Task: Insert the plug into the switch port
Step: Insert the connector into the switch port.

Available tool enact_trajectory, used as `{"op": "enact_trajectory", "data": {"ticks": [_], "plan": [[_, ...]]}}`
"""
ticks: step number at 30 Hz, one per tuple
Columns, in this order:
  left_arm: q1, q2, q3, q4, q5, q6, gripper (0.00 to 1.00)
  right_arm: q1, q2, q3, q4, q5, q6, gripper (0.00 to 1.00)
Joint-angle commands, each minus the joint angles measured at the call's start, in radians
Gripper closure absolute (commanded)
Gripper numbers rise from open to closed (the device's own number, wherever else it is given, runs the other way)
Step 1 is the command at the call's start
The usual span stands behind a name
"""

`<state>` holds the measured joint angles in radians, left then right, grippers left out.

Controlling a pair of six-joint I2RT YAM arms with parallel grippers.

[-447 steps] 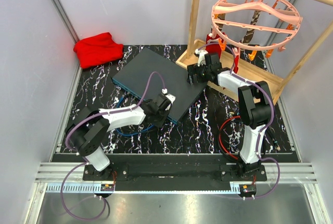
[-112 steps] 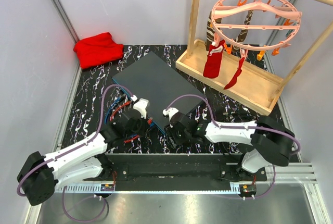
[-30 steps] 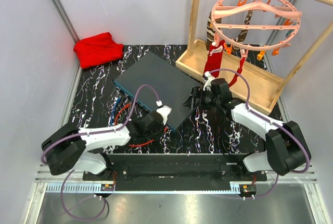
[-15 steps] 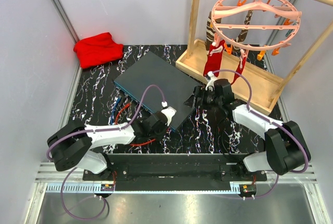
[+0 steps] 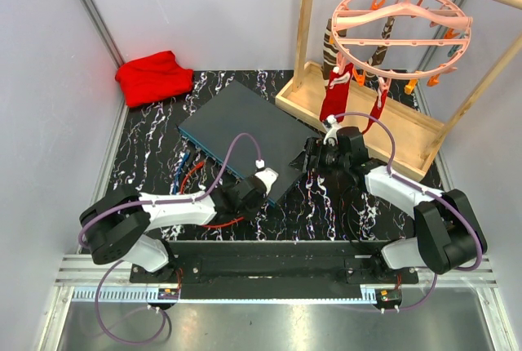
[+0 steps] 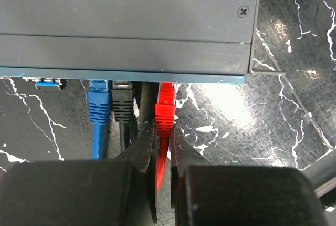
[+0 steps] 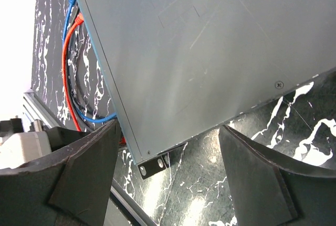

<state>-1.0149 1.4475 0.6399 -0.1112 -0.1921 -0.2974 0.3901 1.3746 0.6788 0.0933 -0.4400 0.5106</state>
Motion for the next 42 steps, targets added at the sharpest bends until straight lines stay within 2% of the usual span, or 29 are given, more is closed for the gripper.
{"op": "enact_trajectory", "data": {"ticks": [1, 8, 17, 23, 28, 33, 36, 42], "plan": [[0.003, -0.065, 0.007, 0.097, -0.092, -0.013, 1.00, -0.010, -0.031, -0.008, 0.052, -0.026, 0.009, 0.16], [-0.004, -0.092, -0.003, 0.108, -0.090, -0.016, 1.00, -0.008, -0.037, -0.015, 0.054, -0.029, 0.009, 0.16], [-0.021, -0.006, -0.039, 0.232, -0.063, -0.051, 1.00, -0.010, -0.035, -0.027, 0.068, -0.037, 0.008, 0.16], [-0.022, 0.024, -0.080, 0.341, -0.098, -0.039, 1.00, -0.010, -0.028, -0.047, 0.098, -0.049, 0.003, 0.16], [-0.022, 0.017, -0.078, 0.366, -0.127, -0.035, 1.00, -0.010, -0.034, -0.061, 0.118, -0.037, 0.002, 0.16], [-0.022, 0.010, -0.077, 0.398, -0.147, -0.048, 1.00, -0.017, -0.040, -0.019, 0.094, 0.070, -0.032, 0.15], [-0.024, 0.020, -0.078, 0.393, -0.142, -0.066, 1.00, -0.019, -0.016, 0.056, 0.054, 0.196, -0.108, 0.12], [-0.022, 0.024, -0.094, 0.395, -0.132, -0.080, 1.00, -0.031, 0.142, 0.231, 0.046, 0.354, -0.296, 0.03]]}}
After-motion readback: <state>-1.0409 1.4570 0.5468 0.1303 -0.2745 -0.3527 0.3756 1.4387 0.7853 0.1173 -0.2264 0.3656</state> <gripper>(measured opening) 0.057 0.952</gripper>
